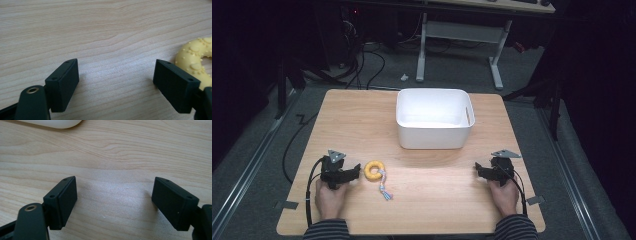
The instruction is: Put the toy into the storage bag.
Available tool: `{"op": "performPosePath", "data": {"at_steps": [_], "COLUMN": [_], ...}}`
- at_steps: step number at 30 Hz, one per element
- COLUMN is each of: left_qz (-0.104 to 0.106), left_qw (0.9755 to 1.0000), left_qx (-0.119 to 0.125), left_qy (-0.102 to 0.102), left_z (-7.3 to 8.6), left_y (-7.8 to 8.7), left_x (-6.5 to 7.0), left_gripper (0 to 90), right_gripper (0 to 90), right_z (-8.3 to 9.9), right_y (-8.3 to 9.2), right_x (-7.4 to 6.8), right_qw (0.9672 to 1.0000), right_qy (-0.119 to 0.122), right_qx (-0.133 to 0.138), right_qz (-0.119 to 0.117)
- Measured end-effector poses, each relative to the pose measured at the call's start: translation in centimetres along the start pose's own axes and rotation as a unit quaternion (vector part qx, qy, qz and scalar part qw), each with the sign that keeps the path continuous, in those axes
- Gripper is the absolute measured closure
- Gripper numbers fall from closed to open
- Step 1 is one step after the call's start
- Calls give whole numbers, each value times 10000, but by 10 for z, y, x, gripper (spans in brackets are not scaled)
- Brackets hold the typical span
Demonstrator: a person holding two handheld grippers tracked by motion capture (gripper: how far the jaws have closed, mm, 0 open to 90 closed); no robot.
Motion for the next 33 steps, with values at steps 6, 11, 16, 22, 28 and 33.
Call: {"op": "performPosePath", "data": {"at_steps": [6,11,16,22,28,33], "left_qz": [18,110,108,261,414,522], "left_qw": [10000,9999,9999,9995,9985,9972], "left_qx": [-2,-19,-28,-13,-18,82], "left_qy": [-12,-66,-55,204,367,527], "left_z": [0,1,2,1,-2,-6], "left_y": [0,2,5,7,12,19], "left_x": [0,0,-2,-2,0,0], "left_gripper": [206,191,221,260,273,304], "right_gripper": [216,222,222,225,225,226], "right_z": [0,0,0,0,0,0], "right_y": [1,1,1,1,1,1], "right_x": [-1,-1,-1,-1,-1,-1], "right_qw": [10000,10000,10000,10000,10000,10000], "right_qy": [-6,6,-3,9,5,8], "right_qx": [7,13,11,16,14,14], "right_qz": [1,2,5,-3,-4,-6]}}
Point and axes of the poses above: each handheld gripper's, and its own axes: y roughly backward along the jaws, z roughly out of its underside, x roughly to its right, the point moved 8 cm from there along -y, roughly forward along the jaws, and after that the axes turned 13 degrees about x, right-handed, at the moved point
